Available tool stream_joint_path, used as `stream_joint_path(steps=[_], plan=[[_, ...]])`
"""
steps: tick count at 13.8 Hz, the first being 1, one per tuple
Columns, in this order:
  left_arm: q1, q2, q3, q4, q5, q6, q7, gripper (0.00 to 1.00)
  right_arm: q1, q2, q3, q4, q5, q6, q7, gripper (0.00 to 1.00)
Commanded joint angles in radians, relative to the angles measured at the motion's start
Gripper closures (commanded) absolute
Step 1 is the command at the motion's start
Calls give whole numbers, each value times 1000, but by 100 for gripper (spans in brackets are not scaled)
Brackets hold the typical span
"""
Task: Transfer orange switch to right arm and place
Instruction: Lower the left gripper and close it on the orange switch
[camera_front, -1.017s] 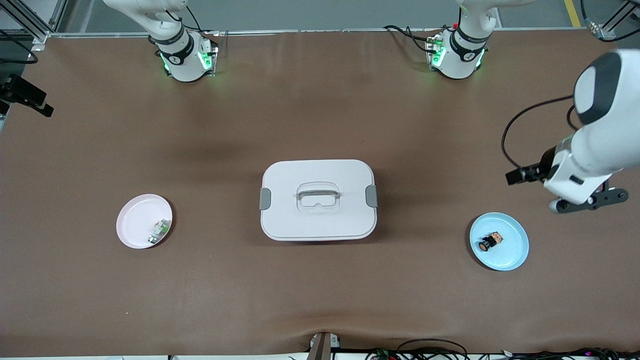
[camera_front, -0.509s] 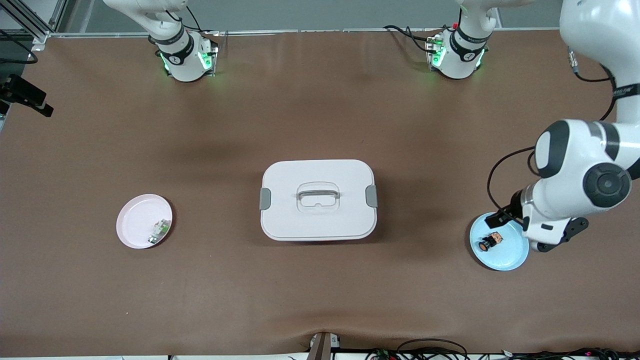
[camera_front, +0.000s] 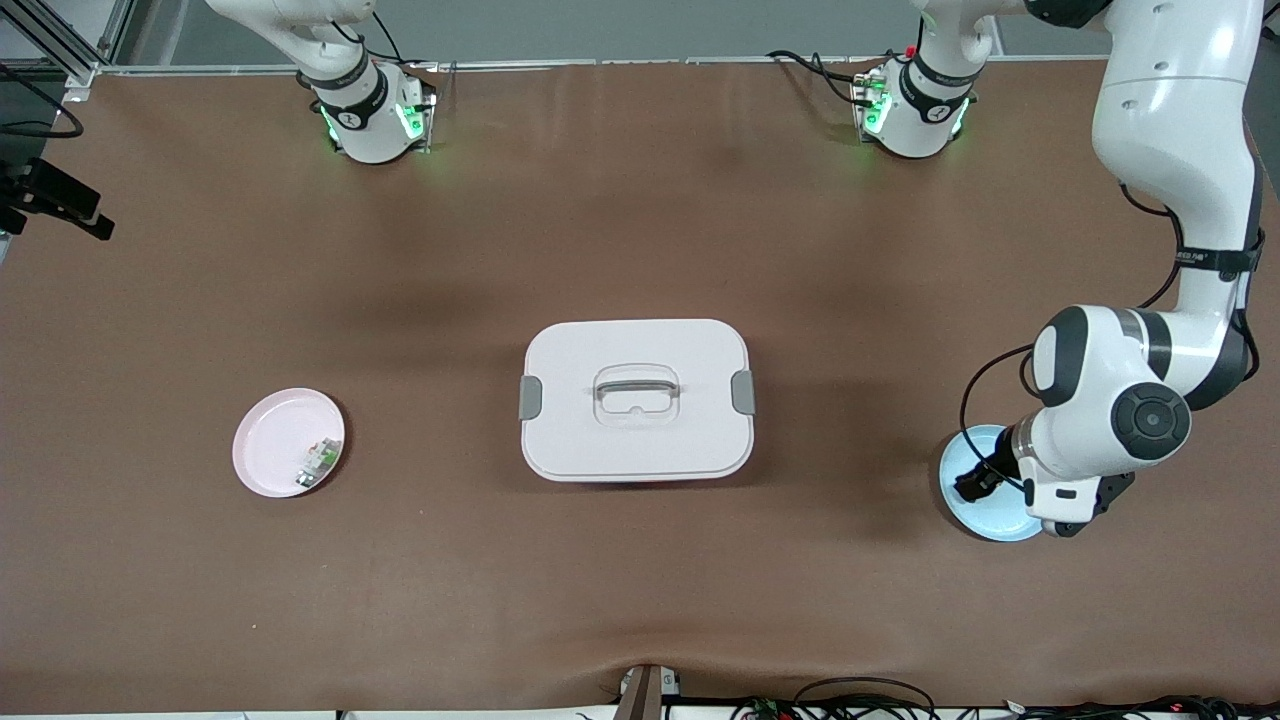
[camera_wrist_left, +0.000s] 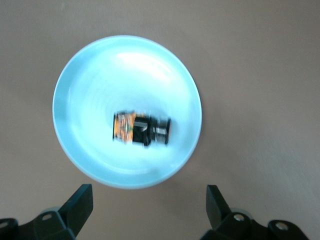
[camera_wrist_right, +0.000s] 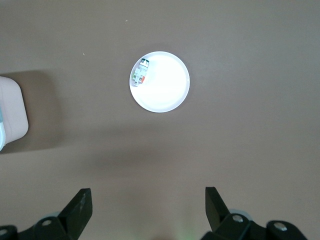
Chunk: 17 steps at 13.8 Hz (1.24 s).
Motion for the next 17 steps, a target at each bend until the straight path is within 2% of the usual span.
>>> stream_joint_path(steps=[1,4,9,17], plan=[[12,49,-3,21,70,50,-8,0,-16,10,11,23,-3,-16,1,0],[38,79,-3,21,75,117,-8,0,-16,10,11,31,-3,-16,-1,0],[43,119,-3,18,77,159,-7,0,-22,11,11,40,-3,-14,1,0],[46,122,-3,-2,77,161,13,0,-11,13,12,35,1,-11,4,0]])
